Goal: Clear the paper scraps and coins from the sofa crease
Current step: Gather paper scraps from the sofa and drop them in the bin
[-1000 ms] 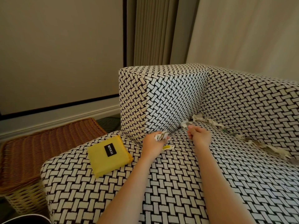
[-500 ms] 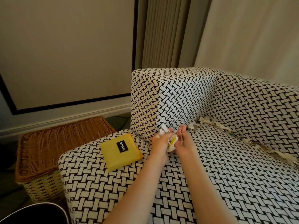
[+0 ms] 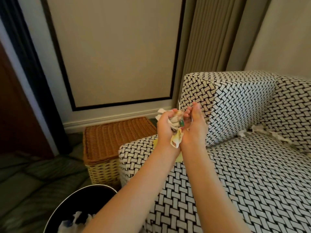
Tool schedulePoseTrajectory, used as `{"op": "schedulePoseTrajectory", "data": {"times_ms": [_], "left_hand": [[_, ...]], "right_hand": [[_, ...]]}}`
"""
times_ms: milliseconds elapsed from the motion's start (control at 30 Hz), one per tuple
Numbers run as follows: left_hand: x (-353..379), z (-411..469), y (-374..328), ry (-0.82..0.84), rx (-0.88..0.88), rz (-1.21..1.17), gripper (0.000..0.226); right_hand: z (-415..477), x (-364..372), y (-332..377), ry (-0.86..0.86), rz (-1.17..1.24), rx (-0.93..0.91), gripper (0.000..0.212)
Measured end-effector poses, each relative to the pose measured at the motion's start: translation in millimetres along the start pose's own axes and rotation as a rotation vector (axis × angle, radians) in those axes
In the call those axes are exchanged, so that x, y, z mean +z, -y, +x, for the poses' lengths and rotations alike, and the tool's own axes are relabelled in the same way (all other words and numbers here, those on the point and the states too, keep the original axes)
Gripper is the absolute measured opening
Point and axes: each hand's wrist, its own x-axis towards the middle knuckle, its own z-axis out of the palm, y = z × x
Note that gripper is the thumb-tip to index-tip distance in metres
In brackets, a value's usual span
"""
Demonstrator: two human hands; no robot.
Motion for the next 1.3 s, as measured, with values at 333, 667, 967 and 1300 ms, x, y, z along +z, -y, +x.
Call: {"op": "schedulePoseTrajectory", "data": {"times_ms": [333,667,967,1300], "left_hand": [[-68.6,-35.6,-118.3,-0.235,0.301,0.086,0.026],[-170.9,-72.7,-168.1,-0.491,0.297,0.248,0.021],[-235.7,-98.6,-175.8,-0.8,0.065,0.628,0.025],[-277.7,-118.0,-173.5,-0.843,-0.238,0.974,0.046]], "right_hand": [[-41.2,32.4,-135.3,0.007,-0.01,0.31,0.015],[-62.1,-23.0,-242.9,-0.074,-0.116,0.702,0.018],[-83.3,-86.1,-276.8,-0.082,-0.282,1.05,0.041],[-83.5,-120.4,-262.0,-0.104,-0.765,1.099,0.044]]}}
